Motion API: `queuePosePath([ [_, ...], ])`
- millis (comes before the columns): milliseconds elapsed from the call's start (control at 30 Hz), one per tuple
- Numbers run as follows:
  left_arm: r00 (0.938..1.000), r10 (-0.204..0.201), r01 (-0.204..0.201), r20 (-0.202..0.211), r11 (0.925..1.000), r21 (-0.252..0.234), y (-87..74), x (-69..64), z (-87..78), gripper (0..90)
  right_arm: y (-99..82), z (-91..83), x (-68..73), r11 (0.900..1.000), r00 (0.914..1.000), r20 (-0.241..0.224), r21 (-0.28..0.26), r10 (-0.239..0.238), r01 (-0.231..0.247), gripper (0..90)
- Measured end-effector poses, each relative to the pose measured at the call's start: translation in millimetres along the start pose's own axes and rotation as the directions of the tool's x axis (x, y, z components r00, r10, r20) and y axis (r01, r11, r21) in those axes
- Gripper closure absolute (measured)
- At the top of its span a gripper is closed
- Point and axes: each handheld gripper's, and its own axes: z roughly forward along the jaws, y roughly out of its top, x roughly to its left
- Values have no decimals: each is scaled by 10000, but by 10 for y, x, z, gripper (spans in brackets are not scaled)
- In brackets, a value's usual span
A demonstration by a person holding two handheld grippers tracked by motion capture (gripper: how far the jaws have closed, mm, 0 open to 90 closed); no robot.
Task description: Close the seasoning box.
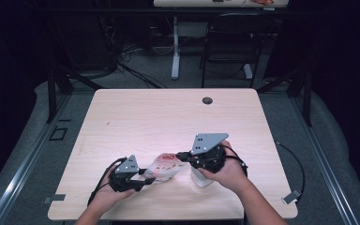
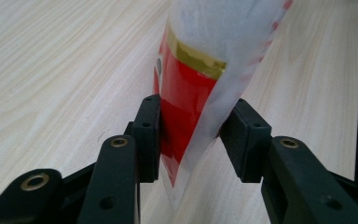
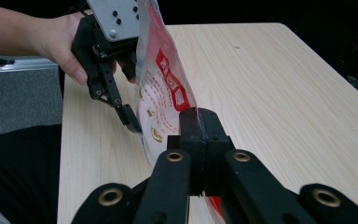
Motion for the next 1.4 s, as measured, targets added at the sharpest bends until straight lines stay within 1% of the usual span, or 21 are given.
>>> queuePosePath([
  [167, 9998, 116, -115, -139, 9999, 45, 29, -39, -116, 618, -1, -37, -6, 9999, 10000, -36, -111, 46, -47, 900],
  [333, 9998, 142, -141, -119, 9998, 110, 54, -65, -181, 628, 3, -64, 1, 9998, 10000, -91, -185, 34, -36, 900],
  [367, 9998, 130, -128, -168, 9998, 152, 62, -71, -190, 630, 2, -69, 2, 9998, 9999, -97, -194, 41, -43, 900],
  [433, 9998, 139, -137, -155, 9998, 177, 78, -76, -203, 632, -2, -80, 2, 9998, 10000, -84, -189, 42, -43, 900],
  [667, 9991, 252, -240, -328, 9991, 361, 150, -126, -243, 635, -39, -127, -8, 9995, 9999, -83, -282, 126, -129, 900],
  [700, 9990, 315, -300, -317, 9985, 458, 167, -127, -252, 635, -45, -137, -9, 9994, 9999, -81, -325, 134, -137, 900],
  [800, 9984, 433, -412, -376, 9977, 543, 204, -127, -254, 636, -67, -162, -17, 9991, 9999, -77, -390, 154, -157, 900],
  [833, 9982, 458, -436, -376, 9974, 577, 218, -130, -247, 636, -74, -167, -21, 9991, 9999, -53, -384, 147, -149, 900],
  [900, 9983, 522, -504, -243, 9964, 687, 243, -123, -245, 637, -95, -182, -30, 9991, 9998, -32, -386, 177, -178, 900],
  [933, 9980, 584, -563, -254, 9954, 779, 261, -121, -249, 637, -104, -189, -29, 9991, 9998, -62, -378, 213, -215, 900],
  [1000, 9975, 662, -635, -259, 9937, 928, 297, -121, -261, 637, -125, -200, -27, 9990, 9998, 33, -408, 197, -195, 900],
  [1067, 9956, 890, -848, -292, 9888, 1226, 353, -111, -284, 637, -150, -210, -27, 9983, 9996, 46, -511, 273, -270, 900],
  [1100, 9955, 894, -844, -319, 9876, 1326, 379, -114, -291, 638, -161, -217, -30, 9983, 9996, 68, -519, 271, -267, 900],
  [1267, 9915, 1214, -1120, -458, 9788, 1714, 467, -116, -313, 639, -234, -233, -34, 9965, 9988, 250, -724, 425, -406, 899],
  [1400, 9905, 1302, -1195, -439, 9740, 1926, 510, -122, -317, 640, -279, -242, -30, 9955, 9981, 312, -807, 530, -503, 899],
])
